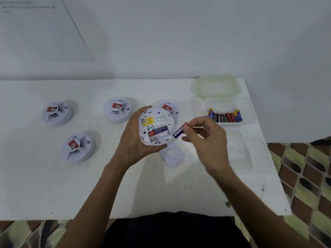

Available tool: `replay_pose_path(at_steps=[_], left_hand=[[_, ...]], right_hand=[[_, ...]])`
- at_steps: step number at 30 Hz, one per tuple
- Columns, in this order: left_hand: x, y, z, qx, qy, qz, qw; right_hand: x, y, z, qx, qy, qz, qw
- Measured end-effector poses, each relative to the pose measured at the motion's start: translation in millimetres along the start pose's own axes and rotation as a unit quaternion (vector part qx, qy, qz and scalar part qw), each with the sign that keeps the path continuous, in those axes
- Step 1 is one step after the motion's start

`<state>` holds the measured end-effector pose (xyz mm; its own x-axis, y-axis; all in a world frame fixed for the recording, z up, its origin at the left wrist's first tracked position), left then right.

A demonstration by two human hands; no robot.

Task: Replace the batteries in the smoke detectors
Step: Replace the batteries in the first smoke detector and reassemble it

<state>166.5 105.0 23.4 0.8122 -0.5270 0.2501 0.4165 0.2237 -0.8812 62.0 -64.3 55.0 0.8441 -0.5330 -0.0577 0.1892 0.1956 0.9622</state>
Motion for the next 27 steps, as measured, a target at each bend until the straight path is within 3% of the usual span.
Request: replay_pose_path(at_steps=[9, 14, 21, 27], left_hand=[[-10.7, -2.5, 6.3, 0.008, -0.004, 0.004, 1.000], [-15.3, -3.0, 7.3, 0.007, -0.006, 0.004, 1.000], [-17.4, -2.4, 9.4, 0.021, -0.012, 0.013, 1.000], [-15.5, -5.4, 8.9, 0.027, -0.008, 0.017, 0.999]], right_hand=[[14.3, -31.3, 82.4, -0.226, 0.079, 0.022, 0.971], [15.0, -68.3, 77.8, -0.399, 0.124, -0.004, 0.909], [16.1, -96.2, 66.8, -0.436, 0.177, -0.035, 0.882], [16.9, -57.1, 74.6, -0.391, 0.118, 0.019, 0.913]])
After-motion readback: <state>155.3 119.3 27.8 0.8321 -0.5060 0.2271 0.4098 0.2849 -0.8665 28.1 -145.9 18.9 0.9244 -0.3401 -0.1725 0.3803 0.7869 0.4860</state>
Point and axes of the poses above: each hand's wrist, its own x-axis towards the middle knuckle, its own z-axis out of the back of the hand, y = z × x, the point moved 7 cm from there along x, towards the middle knuckle, and after that the axes turned 10 degrees about -x, right-handed, at the moved point
